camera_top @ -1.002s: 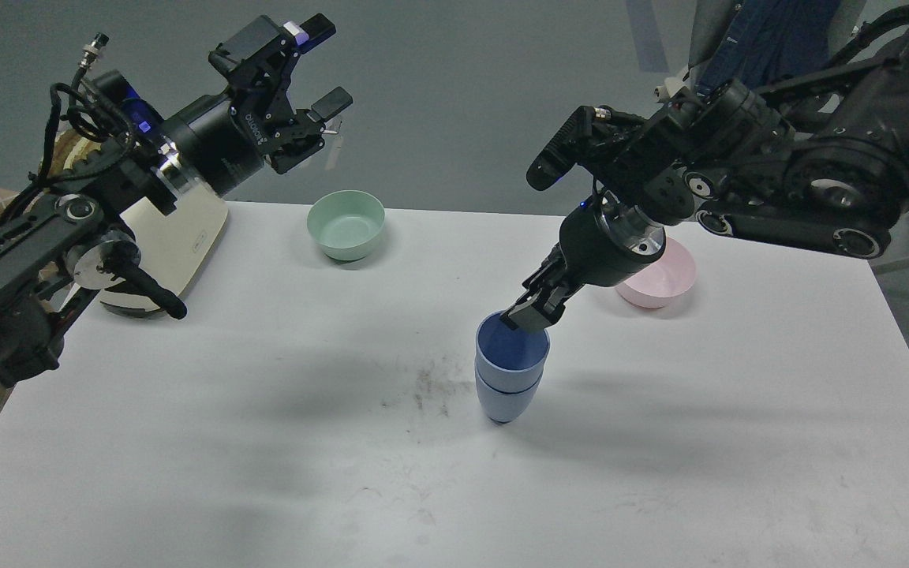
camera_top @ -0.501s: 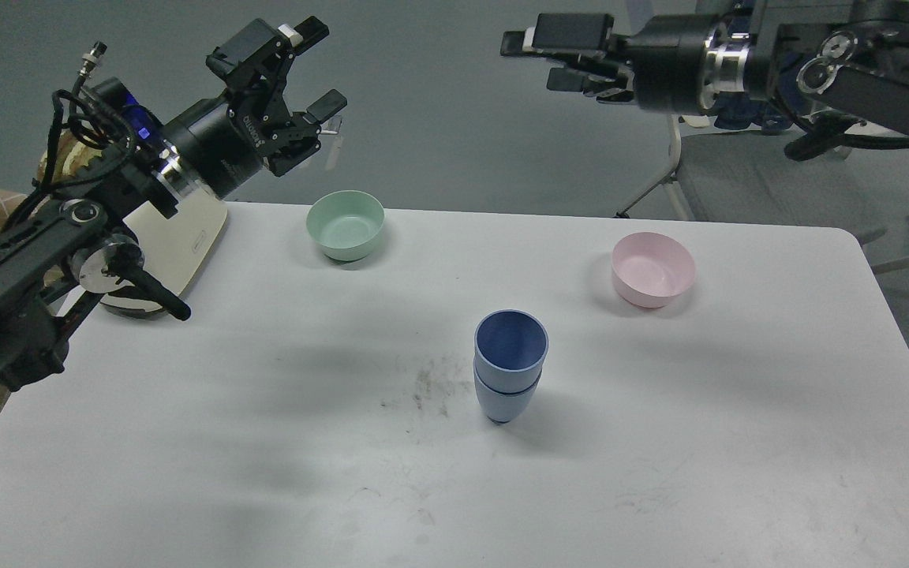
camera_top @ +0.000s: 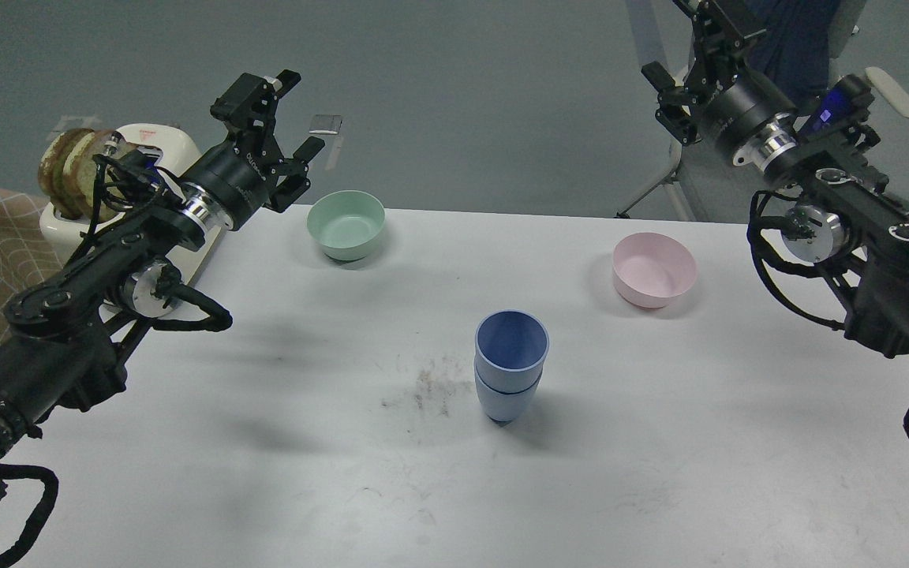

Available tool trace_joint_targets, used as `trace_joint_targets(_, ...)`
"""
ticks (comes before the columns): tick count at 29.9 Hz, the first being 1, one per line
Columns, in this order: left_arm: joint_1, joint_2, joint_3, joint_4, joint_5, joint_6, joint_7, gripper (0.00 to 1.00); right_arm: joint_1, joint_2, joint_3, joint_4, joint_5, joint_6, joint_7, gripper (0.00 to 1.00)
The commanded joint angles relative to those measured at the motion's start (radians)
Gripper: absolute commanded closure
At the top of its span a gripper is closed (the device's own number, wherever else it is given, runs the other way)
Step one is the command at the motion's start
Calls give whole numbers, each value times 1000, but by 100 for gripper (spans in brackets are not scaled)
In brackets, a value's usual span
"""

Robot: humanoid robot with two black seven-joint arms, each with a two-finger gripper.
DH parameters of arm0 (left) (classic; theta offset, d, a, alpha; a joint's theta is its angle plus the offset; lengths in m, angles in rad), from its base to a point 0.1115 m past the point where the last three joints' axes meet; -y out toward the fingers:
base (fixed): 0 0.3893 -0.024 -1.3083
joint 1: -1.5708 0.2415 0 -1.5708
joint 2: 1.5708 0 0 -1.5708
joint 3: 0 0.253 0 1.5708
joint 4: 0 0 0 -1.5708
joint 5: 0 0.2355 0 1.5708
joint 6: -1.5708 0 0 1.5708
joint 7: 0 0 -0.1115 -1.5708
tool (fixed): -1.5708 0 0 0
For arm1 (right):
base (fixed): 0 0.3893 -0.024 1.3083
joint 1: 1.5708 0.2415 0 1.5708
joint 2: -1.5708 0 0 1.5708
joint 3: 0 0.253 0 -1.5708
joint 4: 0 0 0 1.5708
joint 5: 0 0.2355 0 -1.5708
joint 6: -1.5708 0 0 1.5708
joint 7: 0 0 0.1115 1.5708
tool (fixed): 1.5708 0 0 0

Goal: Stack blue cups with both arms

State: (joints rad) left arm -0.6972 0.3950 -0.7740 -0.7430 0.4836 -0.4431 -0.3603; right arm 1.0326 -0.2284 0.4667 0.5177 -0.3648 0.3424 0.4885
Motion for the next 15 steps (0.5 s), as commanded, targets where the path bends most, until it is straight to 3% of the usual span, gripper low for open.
trace_joint_targets(1,2,-36,1,83,-42,-46,-12,2,-52,47,27,-27,9,91,0,0)
trace_joint_targets(5,34,-41,2,94,-45,-46,-83,2,-88,119,99,-116,14,146,0,0)
trace_joint_targets(15,65,-53,10,94,-45,-46,-92,2,-121,184,171,-156,14,146,0,0)
